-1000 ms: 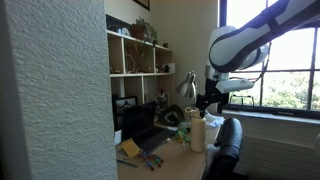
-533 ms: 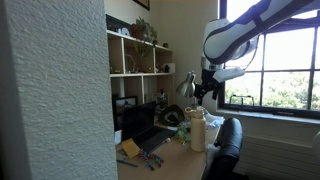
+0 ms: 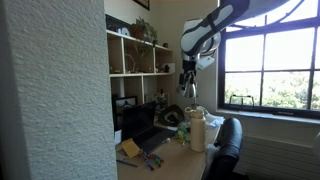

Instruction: Close the laptop

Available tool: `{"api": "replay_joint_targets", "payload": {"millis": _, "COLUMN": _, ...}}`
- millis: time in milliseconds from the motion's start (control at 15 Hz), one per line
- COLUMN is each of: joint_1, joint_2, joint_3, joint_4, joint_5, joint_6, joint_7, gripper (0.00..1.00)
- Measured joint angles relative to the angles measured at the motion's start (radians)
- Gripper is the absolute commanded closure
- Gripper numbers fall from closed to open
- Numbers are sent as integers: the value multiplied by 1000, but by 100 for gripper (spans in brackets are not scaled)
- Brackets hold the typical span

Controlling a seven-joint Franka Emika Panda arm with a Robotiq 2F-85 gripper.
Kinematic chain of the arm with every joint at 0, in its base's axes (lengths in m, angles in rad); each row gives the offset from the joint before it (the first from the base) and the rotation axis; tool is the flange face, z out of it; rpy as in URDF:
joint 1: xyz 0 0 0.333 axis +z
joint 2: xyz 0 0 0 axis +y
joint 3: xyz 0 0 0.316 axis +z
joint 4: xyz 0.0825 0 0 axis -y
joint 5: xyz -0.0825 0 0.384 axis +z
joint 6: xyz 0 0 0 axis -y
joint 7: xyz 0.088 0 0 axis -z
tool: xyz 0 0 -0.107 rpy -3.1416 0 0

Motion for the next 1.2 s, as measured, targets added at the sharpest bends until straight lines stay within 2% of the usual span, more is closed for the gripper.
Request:
{"api": "replay_joint_targets", "payload": {"millis": 467, "joint_1": 58, "joint_2": 385, "joint_3": 34, "joint_4": 424, "joint_5": 41, "joint_6": 2, "joint_7": -247, "gripper": 0}}
{"api": "replay_joint_targets", "payload": {"millis": 933, "joint_1": 85, "joint_2": 730, "joint_3": 86, "joint_4": 818, "joint_5": 42, "joint_6": 2, "joint_7": -326, "gripper": 0}}
{"api": "replay_joint_targets", "payload": {"millis": 1200, "joint_1": 98, "joint_2": 889, "joint_3": 107, "joint_4": 1025, "joint_5": 42, "joint_6": -10, "joint_7": -431, "gripper": 0}}
